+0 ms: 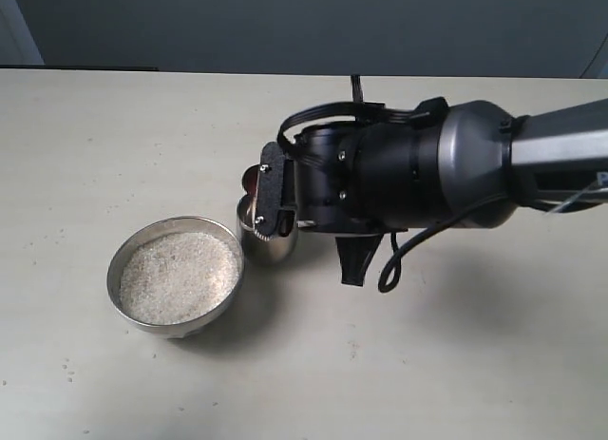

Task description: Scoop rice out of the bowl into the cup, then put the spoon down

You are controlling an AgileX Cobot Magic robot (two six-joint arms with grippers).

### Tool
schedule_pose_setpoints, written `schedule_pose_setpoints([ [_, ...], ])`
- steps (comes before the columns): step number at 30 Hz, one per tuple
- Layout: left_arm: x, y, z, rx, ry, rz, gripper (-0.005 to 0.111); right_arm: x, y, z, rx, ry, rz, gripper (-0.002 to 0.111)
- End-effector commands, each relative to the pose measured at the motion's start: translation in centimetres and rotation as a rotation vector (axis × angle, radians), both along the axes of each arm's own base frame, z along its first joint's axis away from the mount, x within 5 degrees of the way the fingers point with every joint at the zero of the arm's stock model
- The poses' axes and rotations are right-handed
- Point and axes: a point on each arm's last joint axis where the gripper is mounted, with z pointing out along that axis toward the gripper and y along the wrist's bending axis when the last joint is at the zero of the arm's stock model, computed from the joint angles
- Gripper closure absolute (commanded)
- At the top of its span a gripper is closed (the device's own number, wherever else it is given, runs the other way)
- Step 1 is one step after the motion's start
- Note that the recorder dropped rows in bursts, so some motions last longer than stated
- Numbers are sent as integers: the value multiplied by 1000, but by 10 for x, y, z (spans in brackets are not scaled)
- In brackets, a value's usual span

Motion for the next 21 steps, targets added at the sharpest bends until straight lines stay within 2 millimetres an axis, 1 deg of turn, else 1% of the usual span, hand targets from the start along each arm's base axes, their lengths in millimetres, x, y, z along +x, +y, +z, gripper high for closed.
schedule_pose_setpoints([
  [1,0,0,2,-8,-20,1,106,-3,4,-3,4,-19,21,109],
  [5,0,0,2,-8,-20,1,106,-2,4,-3,0,-32,14,109],
  [10,0,0,2,-8,-20,1,106,1,4,1,-11,-88,14,109],
  [21,0,0,2,-8,-20,1,106,2,3,2,-26,-111,15,109],
])
